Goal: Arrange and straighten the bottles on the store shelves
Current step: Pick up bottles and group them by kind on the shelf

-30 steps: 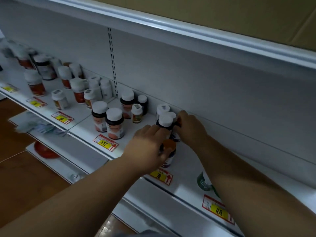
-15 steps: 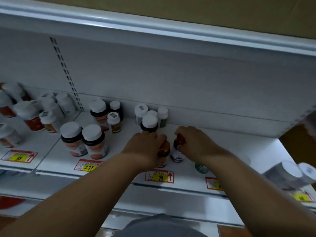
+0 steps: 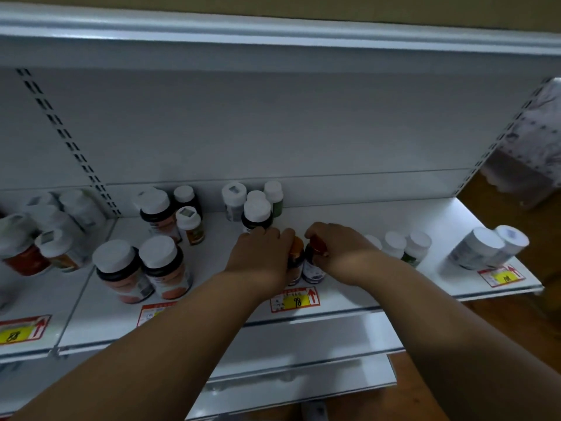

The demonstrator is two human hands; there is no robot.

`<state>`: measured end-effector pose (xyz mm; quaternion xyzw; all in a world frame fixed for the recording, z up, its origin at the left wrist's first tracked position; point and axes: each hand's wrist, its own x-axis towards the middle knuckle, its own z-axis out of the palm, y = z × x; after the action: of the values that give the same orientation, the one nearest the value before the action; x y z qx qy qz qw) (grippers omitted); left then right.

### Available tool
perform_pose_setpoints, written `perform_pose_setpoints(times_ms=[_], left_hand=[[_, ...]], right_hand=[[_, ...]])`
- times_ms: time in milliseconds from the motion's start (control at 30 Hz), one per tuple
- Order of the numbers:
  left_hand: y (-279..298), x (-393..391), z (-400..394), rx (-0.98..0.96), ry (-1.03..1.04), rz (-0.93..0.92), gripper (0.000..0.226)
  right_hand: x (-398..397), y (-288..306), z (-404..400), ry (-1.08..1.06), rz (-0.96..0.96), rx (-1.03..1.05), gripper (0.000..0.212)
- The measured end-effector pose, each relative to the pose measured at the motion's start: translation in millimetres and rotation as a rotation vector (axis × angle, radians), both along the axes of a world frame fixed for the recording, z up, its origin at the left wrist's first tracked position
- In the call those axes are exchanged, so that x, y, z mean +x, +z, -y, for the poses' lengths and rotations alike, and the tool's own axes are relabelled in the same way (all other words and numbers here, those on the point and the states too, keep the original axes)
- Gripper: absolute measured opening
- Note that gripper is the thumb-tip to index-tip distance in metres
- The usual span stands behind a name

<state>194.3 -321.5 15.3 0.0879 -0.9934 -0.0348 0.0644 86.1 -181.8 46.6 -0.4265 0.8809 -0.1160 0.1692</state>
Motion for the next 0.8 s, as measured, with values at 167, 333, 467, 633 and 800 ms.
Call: perform_pose_setpoints(times_ms=[167,333,467,633,800], left_hand=[[3,5,1,0.074,0.043,-0.06,0.067],[23,24,23,0.147,0.196,-0.213,0.063],[32,37,39,0.226,0.299,-0.301,0.049],[30,53,46,0.228,0.372,-0.312,0.044],[32,67,60,0.167,0.398,-0.429,0.046]], right_hand=[[-4,19,8,-0.022,0.174,-0.076,0.058],[-22,31,59,0.033,0.071,-0.269,0.038],[-15,23,107,0.226,0.071,-0.169,0.042],[-14,5,128,0.253,-0.055,-0.153,0.047],[-1,30,131,0.119,0.02,-0.391,0.045]])
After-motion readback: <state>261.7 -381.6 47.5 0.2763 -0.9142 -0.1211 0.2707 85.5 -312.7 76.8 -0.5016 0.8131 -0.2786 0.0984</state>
